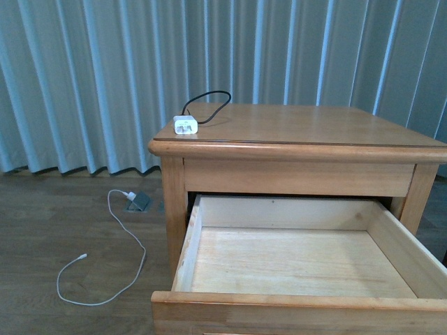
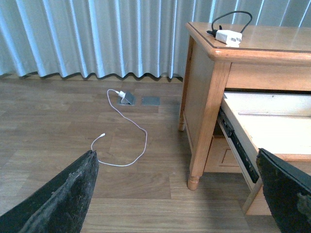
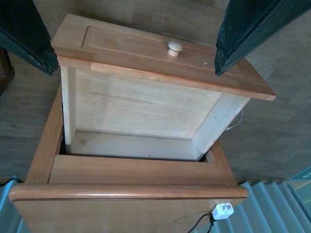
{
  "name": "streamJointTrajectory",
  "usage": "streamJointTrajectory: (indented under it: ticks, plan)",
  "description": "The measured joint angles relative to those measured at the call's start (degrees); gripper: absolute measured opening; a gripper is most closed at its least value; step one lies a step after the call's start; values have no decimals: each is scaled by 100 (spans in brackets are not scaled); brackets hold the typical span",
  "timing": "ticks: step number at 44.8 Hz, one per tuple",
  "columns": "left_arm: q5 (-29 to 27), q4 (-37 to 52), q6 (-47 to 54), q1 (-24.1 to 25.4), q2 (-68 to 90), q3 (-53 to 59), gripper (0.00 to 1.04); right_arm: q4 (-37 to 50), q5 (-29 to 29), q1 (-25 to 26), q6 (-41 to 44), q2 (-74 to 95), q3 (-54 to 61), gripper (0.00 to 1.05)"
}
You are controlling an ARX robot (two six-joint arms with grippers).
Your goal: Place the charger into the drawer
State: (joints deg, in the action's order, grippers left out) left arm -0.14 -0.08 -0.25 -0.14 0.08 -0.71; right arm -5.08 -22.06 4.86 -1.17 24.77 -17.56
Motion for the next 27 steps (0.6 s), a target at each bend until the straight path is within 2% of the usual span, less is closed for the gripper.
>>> streamJointTrajectory:
  ticks: [4,6,7,10,12,27]
  plan:
    - [0,0,0,0,0,0,99,0,-13,0,-20,-4,4,96]
    - [0,0,0,0,0,0,99,382,413,-127,-4,-101,151,92]
    - [0,0,0,0,0,0,99,669,909,-229,20,-162,275,89]
    - [-4,0,0,0,0,0,99,1340,1867,-424,57,-380,621,76]
    - [-2,0,0,0,0,0,99,1445,2118,-446,72,-479,721,69]
    - [-2,0,0,0,0,0,99,1462,2203,-470,92,-933,1180,16]
